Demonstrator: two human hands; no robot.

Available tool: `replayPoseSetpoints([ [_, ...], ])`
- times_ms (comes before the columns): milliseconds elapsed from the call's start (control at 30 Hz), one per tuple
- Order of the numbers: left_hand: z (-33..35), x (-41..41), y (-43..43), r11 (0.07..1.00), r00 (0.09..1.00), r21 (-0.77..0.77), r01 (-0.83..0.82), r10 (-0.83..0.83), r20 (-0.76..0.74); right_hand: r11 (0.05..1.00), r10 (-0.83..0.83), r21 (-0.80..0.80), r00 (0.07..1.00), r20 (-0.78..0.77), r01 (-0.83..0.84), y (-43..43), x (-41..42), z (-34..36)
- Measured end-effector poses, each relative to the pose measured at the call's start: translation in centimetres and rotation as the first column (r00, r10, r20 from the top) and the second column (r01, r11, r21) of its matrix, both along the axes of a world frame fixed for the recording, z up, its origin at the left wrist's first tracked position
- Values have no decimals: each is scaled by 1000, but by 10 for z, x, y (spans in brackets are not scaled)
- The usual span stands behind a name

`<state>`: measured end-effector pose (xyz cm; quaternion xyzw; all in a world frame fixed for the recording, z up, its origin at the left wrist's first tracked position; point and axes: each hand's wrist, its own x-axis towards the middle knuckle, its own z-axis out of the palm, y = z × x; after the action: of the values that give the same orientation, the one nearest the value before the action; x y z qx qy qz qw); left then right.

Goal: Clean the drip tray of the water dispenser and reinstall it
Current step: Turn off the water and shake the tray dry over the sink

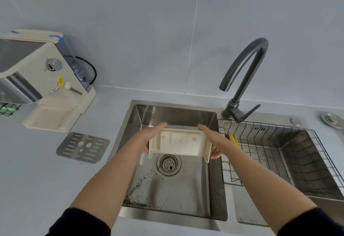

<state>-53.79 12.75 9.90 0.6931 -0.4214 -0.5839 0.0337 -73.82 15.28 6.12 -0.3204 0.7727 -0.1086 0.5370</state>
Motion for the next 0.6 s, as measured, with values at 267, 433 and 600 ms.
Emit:
replayPoseSetpoints([
  [267,18,19,-26,952,995,-294,-85,97,26,951,-9,-305,982,-190,-50,-12,0,48],
  [433,-72,27,-14,985,999,174,-11,16,-30,991,109,80,991,-77,-103,12,18,0],
  [600,-30,18,-3,999,1000,36,-11,10,22,996,93,20,991,-95,-92,5,14,8],
])
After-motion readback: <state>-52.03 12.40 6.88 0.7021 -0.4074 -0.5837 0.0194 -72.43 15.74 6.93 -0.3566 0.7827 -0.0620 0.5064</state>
